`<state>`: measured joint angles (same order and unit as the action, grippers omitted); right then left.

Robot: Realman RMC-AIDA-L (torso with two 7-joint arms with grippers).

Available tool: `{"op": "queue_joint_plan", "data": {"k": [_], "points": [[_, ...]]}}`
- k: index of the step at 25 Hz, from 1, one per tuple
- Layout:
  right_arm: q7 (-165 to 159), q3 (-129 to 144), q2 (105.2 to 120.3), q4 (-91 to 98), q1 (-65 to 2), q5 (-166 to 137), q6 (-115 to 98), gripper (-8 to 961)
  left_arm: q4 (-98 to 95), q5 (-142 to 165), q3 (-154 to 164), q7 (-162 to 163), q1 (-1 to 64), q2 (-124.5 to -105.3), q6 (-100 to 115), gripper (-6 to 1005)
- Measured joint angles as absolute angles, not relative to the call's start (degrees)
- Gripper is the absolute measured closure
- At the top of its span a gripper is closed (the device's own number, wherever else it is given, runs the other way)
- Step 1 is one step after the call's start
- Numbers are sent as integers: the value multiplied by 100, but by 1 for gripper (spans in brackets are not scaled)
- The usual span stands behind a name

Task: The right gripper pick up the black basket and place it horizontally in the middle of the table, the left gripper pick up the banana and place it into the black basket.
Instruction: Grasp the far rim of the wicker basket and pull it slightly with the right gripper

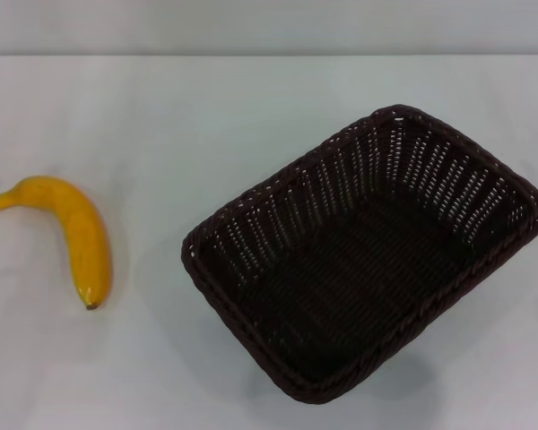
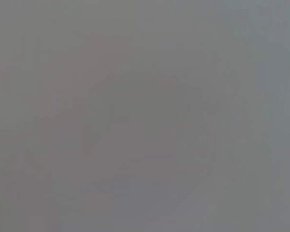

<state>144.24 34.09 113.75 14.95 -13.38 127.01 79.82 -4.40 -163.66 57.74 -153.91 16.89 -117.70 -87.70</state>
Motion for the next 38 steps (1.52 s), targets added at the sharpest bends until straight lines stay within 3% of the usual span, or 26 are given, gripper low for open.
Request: {"op": "queue_joint_plan", "data": {"k": [6, 13, 16, 22, 24, 30, 35, 38], "points": [[13539, 3382, 11328, 1836, -1183, 12109, 7923, 83, -944, -15616, 5752, -14470, 1344, -11359, -8364, 138], [12247, 3480, 11420, 2904, -962, 11513, 7838, 84, -1304, -15615, 5719, -14327, 1144, -11197, -8283, 138], [10572, 3495, 11314, 4196, -1070, 10327, 7689, 84, -1397, -15613, 5719, -14138, 1134, -11118, -8173, 138], [7460, 3507, 10766, 6119, -1933, 7945, 8596, 83, -1517, -15570, 5714, -13761, 1050, -11002, -8124, 138], [6704, 3516, 10666, 6635, -2305, 7329, 9024, 83, -1520, -15569, 5713, -13776, 1047, -11007, -8120, 138], [5015, 4099, 10667, 7570, -3345, 5334, 9722, 85, -1521, -15558, 5714, -13829, 1061, -11056, -8113, 138], [4133, 4418, 10689, 6814, -4538, 4103, 10071, 87, -1521, -15560, 5714, -13832, 1005, -11066, -8119, 138], [3947, 4457, 10658, 6446, -4852, 3930, 10150, 89, -1525, -15555, 5713, -13837, 993, -11059, -8113, 138]]}}
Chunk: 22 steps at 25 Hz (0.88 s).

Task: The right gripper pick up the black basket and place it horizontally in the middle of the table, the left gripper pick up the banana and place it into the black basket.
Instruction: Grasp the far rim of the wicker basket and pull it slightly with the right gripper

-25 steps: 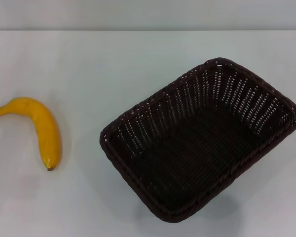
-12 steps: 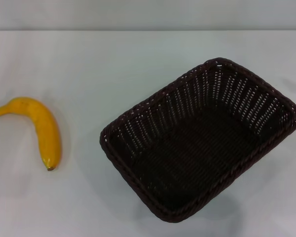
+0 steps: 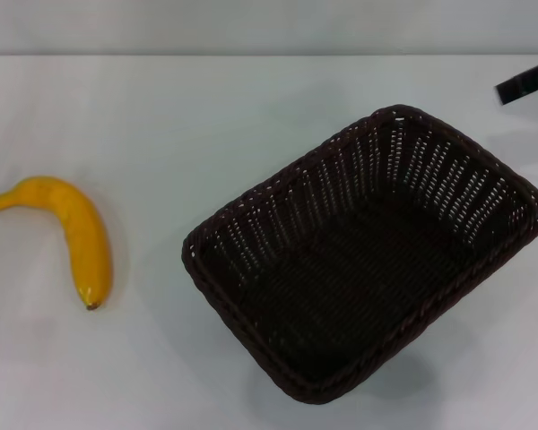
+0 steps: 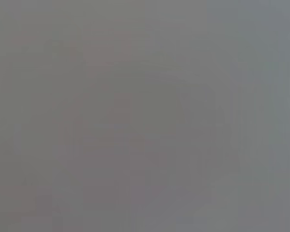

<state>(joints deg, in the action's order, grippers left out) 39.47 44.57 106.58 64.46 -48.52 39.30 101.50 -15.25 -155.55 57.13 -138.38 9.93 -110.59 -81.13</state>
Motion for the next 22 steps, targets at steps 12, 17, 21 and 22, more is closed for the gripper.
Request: {"op": "queue_joint_plan", "data": {"k": [12, 17, 21, 22], "points": [[3409, 4975, 11027, 5525, -5877, 2453, 9991, 95, -1478, -15554, 5713, -14047, 1025, -11076, -8111, 137], [3353, 5000, 11204, 5324, -6038, 1928, 9752, 97, -1469, -15559, 5713, -14120, 1017, -11084, -8109, 137], [3366, 5113, 11234, 4901, -6189, 1807, 9629, 99, -1466, -15560, 5713, -14141, 1023, -11084, -8103, 137], [3378, 5146, 11235, 4775, -6230, 1798, 9602, 100, -1466, -15560, 5713, -14142, 1022, -11084, -8103, 137]]}}
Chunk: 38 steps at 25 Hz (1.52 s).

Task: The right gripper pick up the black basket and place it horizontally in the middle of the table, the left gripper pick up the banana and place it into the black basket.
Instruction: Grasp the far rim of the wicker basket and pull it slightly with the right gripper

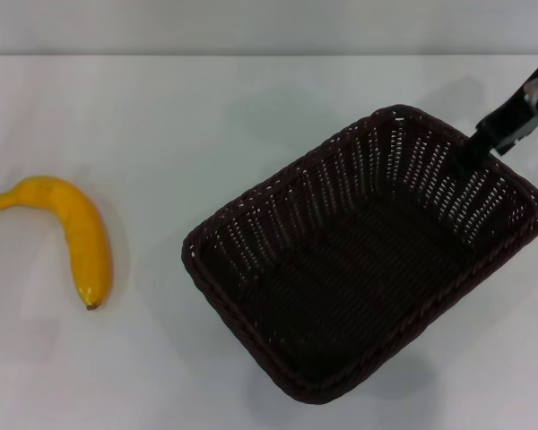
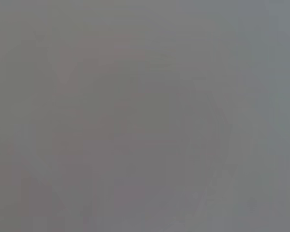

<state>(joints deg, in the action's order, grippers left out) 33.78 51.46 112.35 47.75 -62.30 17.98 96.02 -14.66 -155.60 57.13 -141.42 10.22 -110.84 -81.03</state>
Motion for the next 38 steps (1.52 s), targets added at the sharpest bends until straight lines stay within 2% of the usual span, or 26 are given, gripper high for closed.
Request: {"op": "queue_joint_plan", "data": {"k": [10, 24, 29, 33, 36, 38], "points": [[3363, 5426, 11386, 4407, -6356, 1580, 9345, 105, -1467, -15556, 5713, -14142, 1014, -11095, -8103, 137], [3117, 5635, 11490, 4438, -6362, 1563, 9367, 541, -1477, -15591, 5712, -14188, 964, -11166, -8171, 137], [2606, 5621, 11508, 4450, -6361, 1572, 9308, 770, -1536, -15664, 5476, -14523, 900, -11318, -8307, 137], [1985, 5469, 11465, 4607, -6254, 1589, 9328, 801, -1538, -15667, 5058, -14714, 920, -11476, -8447, 138], [1415, 5347, 11440, 4959, -6036, 1587, 9498, 818, -1539, -15684, 4899, -14722, 965, -11496, -8477, 138], [919, 5189, 11481, 5446, -5746, 1605, 9740, 819, -1539, -15690, 4806, -14723, 1009, -11499, -8474, 138]]}}
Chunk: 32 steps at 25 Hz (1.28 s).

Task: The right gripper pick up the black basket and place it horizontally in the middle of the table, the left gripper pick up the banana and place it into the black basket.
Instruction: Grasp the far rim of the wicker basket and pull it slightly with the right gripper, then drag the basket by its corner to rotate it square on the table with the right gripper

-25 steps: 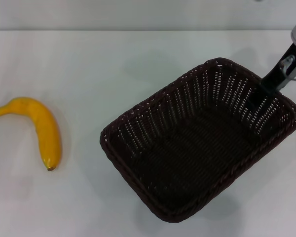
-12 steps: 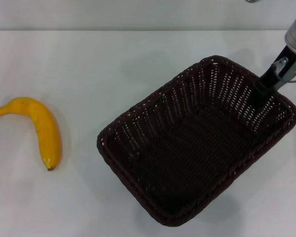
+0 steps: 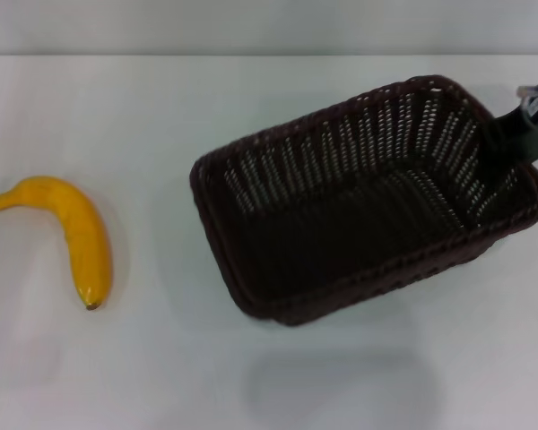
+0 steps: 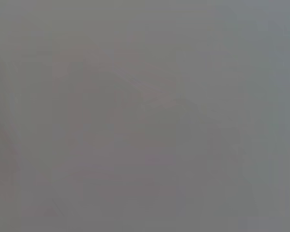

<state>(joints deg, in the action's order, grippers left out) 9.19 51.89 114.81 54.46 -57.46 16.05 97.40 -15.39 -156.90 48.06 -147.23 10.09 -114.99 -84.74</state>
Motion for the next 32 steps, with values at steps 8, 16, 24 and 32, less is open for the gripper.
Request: {"op": "queue_joint_plan", "data": {"k": [8, 16, 24, 32], "points": [[320, 5236, 11589, 6191, -4950, 2133, 9893, 825, -1521, -15652, 4678, -14914, 1322, -11516, -8330, 138], [58, 5687, 11521, 6873, -4343, 2740, 9748, 819, -1531, -15667, 4675, -14932, 1459, -11496, -8256, 138], [341, 5932, 11460, 6751, -4405, 2865, 9775, 791, -1529, -15629, 4676, -14935, 1516, -11485, -8279, 137], [299, 5868, 11298, 6827, -4425, 3152, 9831, 596, -1529, -15662, 4676, -14942, 1484, -11492, -8269, 137]]}}
